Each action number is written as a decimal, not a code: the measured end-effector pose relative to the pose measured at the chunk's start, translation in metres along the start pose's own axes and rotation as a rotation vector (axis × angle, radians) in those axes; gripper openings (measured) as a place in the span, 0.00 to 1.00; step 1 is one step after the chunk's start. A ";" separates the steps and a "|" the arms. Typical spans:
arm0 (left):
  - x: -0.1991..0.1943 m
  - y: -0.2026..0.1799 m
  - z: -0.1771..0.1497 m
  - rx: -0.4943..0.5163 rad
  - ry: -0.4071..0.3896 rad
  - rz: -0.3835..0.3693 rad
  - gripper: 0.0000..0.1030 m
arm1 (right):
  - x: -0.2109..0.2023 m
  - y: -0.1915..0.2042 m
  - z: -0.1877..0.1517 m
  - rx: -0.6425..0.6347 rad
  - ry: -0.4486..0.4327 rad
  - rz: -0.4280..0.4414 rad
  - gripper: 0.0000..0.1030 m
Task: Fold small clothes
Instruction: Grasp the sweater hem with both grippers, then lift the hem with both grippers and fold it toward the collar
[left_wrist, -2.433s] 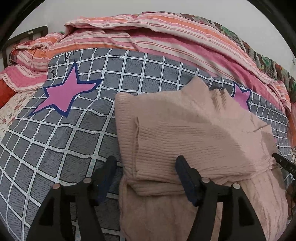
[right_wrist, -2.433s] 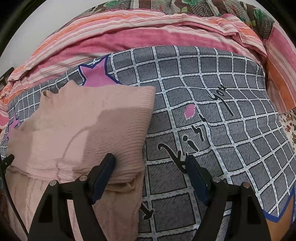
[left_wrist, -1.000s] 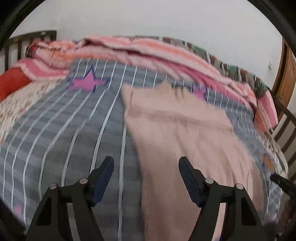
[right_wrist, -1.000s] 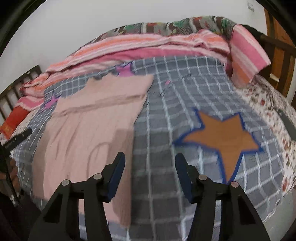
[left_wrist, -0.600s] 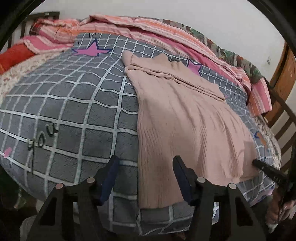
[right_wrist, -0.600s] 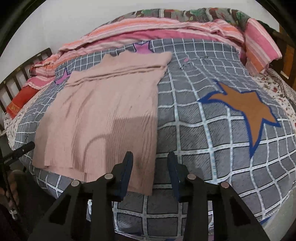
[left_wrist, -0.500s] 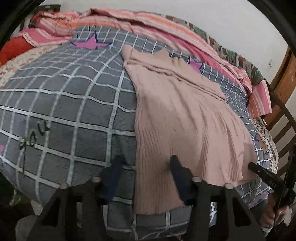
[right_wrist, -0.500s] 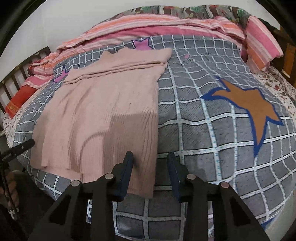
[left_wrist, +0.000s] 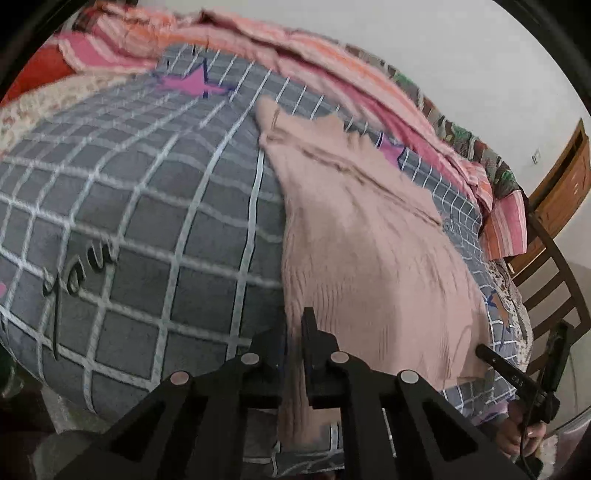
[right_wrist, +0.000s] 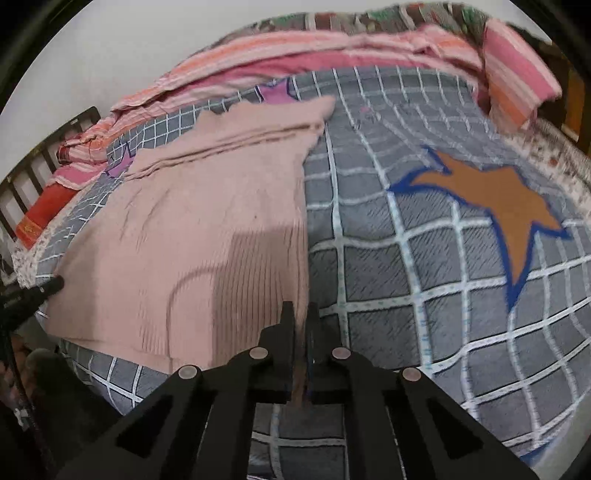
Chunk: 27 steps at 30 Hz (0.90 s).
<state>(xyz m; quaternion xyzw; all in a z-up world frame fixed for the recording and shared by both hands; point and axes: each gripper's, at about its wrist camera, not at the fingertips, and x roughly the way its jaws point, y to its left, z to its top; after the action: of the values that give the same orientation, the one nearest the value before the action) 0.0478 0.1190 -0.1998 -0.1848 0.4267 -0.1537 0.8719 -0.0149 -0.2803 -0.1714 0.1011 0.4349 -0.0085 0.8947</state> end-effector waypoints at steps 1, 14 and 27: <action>0.002 0.001 -0.002 0.003 0.009 -0.008 0.09 | 0.001 0.000 0.000 0.006 0.004 0.005 0.09; 0.014 -0.013 -0.029 0.041 0.087 0.005 0.14 | 0.008 0.019 -0.012 -0.030 0.038 0.038 0.13; -0.063 -0.027 0.037 -0.037 -0.104 -0.187 0.06 | -0.060 0.008 0.032 0.113 -0.136 0.204 0.05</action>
<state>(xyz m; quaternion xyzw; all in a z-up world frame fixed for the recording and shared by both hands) 0.0370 0.1292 -0.1232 -0.2476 0.3645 -0.2166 0.8712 -0.0267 -0.2829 -0.1040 0.1940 0.3594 0.0511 0.9114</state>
